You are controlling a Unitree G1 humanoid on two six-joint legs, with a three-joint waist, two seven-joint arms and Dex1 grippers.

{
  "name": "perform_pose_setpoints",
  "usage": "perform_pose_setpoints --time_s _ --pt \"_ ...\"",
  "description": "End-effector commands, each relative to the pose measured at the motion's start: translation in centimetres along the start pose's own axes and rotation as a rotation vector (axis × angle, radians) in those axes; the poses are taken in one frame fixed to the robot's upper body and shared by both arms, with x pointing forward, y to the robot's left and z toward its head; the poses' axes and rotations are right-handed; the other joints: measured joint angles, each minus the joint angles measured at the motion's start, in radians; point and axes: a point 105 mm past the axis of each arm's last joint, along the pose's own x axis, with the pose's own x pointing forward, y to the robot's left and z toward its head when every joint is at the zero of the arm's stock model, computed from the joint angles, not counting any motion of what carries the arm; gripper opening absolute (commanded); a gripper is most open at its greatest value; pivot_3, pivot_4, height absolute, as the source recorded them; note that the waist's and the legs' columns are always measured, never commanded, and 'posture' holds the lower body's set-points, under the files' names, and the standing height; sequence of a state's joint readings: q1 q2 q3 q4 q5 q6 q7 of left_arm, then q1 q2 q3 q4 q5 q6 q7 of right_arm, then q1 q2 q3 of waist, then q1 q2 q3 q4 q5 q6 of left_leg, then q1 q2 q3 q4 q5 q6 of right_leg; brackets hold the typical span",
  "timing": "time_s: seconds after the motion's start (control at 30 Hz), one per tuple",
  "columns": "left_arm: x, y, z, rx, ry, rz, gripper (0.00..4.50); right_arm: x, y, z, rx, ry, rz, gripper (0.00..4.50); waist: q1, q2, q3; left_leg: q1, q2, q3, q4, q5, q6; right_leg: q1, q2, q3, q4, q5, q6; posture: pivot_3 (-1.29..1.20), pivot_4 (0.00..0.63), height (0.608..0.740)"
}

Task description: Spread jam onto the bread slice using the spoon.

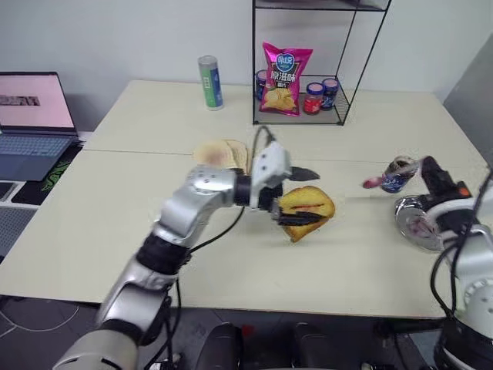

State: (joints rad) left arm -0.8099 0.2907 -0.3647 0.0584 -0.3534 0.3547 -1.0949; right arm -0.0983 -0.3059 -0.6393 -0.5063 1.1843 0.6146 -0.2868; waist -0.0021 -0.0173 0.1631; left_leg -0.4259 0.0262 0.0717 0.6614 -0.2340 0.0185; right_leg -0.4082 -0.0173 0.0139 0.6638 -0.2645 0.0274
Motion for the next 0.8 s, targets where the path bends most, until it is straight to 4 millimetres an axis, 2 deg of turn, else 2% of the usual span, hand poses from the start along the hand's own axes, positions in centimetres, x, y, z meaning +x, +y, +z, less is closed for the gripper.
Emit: perform_pose_setpoints --time_s 0.03,0.17,0.3,0.5,0.6,0.8 --pt "2.2 0.1 0.3 0.063 -0.016 -0.060 4.50 -1.6 -2.5 3.6 -0.065 -0.123 -0.075 0.07 -0.001 0.000 0.000 0.000 0.000 0.000 0.000 0.000 0.000 0.000 0.000 0.000 0.000 0.000 0.000 0.00 0.150 0.740" --pt "3.9 -0.1 0.1 0.065 -0.044 -0.095 4.50 -2.5 -5.8 4.8 -0.097 -0.150 -0.177 0.07 -0.007 0.000 0.000 0.001 0.000 0.001 0.001 0.000 0.000 0.000 0.001 0.001 0.000 -0.001 0.002 0.00 0.150 0.740" --pt "4.8 -0.4 0.4 0.058 -0.070 -0.121 4.50 -2.2 -8.1 4.6 -0.103 -0.126 -0.203 0.07 -0.010 0.000 0.000 0.001 0.001 0.001 0.001 0.000 0.000 0.000 0.003 0.002 0.001 -0.002 0.004 0.00 0.150 0.740" --pt "4.9 -0.5 0.0 0.053 -0.066 -0.117 4.50 -1.0 -10.0 3.2 -0.103 -0.064 -0.207 0.07 -0.012 0.001 -0.001 0.001 0.001 0.001 0.001 0.000 0.000 0.000 0.006 0.002 0.000 -0.002 0.004 0.00 0.150 0.740" --pt "4.7 -0.6 -0.2 0.043 -0.062 -0.107 4.50 -0.6 -11.5 3.0 -0.113 -0.059 -0.250 0.07 -0.011 0.002 -0.001 0.001 0.001 0.001 0.001 0.000 0.000 0.000 0.006 0.002 0.000 -0.002 0.004 0.00 0.150 0.740" --pt "4.3 -1.1 -0.4 0.025 -0.062 -0.096 4.50 -0.3 -12.8 2.6 -0.157 -0.044 -0.293 0.07 -0.012 0.002 -0.001 0.001 0.001 0.001 0.001 0.000 0.000 0.000 0.006 0.002 0.000 -0.002 0.004 0.00 0.150 0.740"
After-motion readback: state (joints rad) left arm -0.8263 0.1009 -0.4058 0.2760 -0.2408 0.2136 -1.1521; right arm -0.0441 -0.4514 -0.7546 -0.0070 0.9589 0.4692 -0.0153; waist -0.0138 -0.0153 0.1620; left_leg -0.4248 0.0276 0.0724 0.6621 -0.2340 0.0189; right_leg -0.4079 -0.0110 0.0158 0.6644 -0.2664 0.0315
